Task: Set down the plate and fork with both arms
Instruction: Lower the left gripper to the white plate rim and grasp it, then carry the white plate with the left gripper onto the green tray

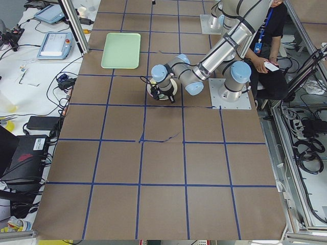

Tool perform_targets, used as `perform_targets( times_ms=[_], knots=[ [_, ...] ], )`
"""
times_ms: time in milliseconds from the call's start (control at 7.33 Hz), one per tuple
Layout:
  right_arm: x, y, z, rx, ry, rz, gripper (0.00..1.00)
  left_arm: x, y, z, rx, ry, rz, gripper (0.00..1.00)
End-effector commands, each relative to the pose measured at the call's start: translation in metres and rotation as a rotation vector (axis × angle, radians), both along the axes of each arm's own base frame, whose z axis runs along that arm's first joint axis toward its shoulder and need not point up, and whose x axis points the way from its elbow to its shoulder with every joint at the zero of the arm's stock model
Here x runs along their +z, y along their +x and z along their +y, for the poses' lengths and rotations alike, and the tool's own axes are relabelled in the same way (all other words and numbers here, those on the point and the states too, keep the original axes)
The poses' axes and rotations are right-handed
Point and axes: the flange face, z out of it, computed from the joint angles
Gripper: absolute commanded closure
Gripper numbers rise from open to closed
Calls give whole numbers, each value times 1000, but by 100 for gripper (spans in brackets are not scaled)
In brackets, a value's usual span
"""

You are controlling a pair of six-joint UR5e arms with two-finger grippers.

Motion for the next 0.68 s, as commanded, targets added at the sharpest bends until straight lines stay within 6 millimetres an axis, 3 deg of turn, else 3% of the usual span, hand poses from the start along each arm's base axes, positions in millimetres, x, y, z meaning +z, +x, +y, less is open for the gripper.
perform_targets(
  times_ms=[0, 136, 545],
  knots=[
    [0, 0, 0, 0, 0, 2, 0, 1, 3, -4, 1, -9, -9, 100],
    [1, 0, -1, 2, -8, -1, 0, 1, 3, -7, 3, -22, -14, 100],
    [1, 0, -2, 3, -14, 0, 0, 69, 22, -63, -54, -96, 5, 100]
  ],
)
